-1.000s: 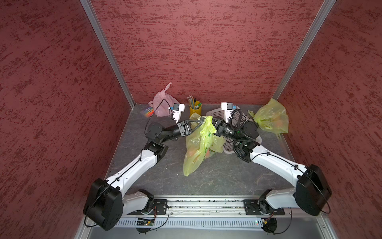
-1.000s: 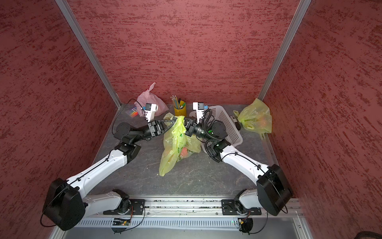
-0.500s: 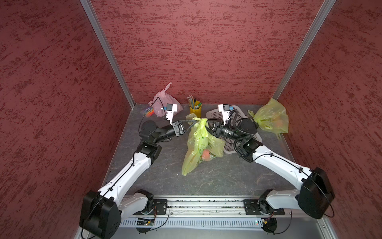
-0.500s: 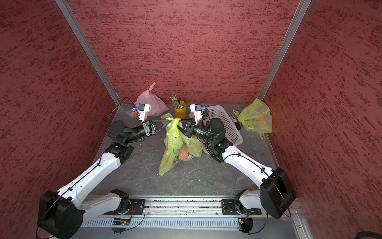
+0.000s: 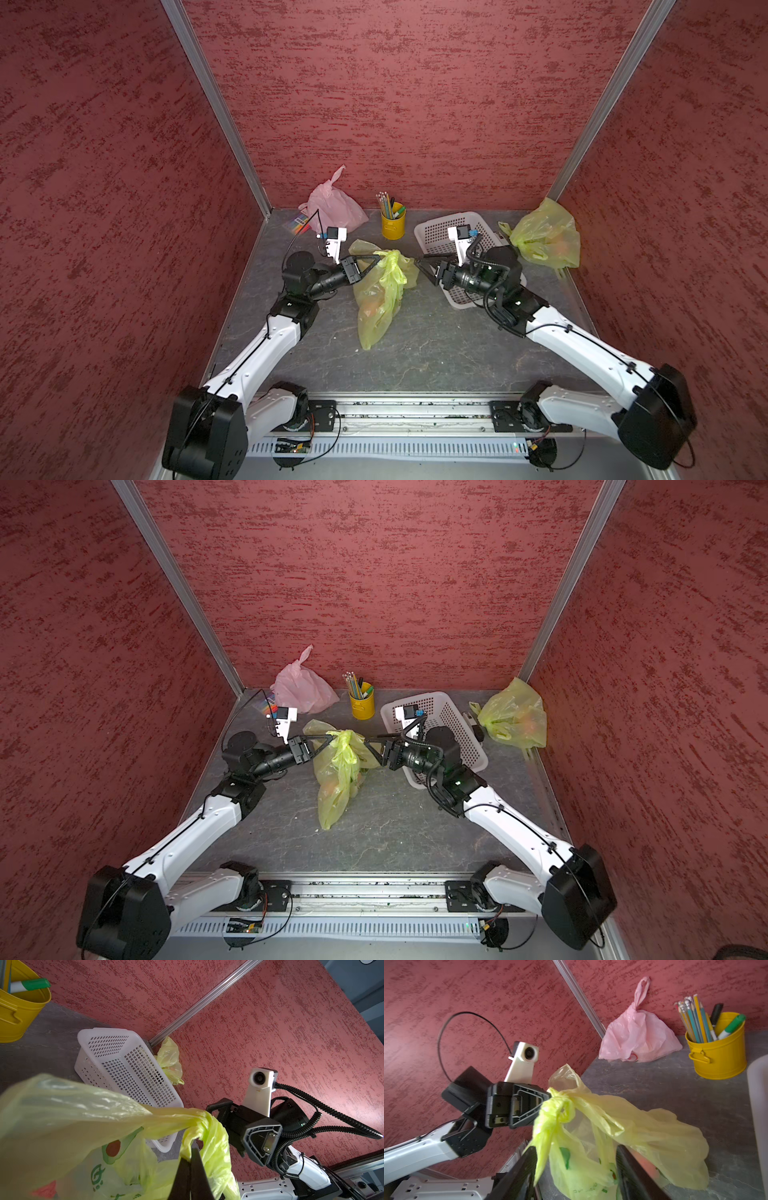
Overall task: Place the peach into a plastic bag & tie a knot
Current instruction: Tie the plastic bag at the center of the board.
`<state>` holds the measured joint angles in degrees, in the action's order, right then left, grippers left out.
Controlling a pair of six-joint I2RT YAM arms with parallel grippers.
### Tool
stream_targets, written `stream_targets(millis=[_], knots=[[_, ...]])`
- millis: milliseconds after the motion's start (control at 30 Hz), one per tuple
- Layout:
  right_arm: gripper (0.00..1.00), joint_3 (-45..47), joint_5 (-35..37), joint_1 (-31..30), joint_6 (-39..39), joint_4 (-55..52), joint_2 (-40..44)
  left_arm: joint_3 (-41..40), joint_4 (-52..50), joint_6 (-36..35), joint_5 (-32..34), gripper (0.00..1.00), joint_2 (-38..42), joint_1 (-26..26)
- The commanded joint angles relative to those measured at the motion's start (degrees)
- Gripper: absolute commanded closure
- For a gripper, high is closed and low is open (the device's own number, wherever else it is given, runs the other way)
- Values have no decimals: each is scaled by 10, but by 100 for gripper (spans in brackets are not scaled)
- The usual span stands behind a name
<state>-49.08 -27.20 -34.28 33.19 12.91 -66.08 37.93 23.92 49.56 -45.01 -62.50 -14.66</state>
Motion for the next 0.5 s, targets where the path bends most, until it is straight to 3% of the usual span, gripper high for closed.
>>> stream_targets(millis=[0,233,467], knots=[[38,-10,-54,-9,27,-3,-14,9,-8,-19,1,100,8,3],[39,-11,-101,-27,59,49,-49,11,-9,-15,1,100,8,3],[58,-21,-109,-48,64,66,-70,13,-11,-14,-1,100,4,2]])
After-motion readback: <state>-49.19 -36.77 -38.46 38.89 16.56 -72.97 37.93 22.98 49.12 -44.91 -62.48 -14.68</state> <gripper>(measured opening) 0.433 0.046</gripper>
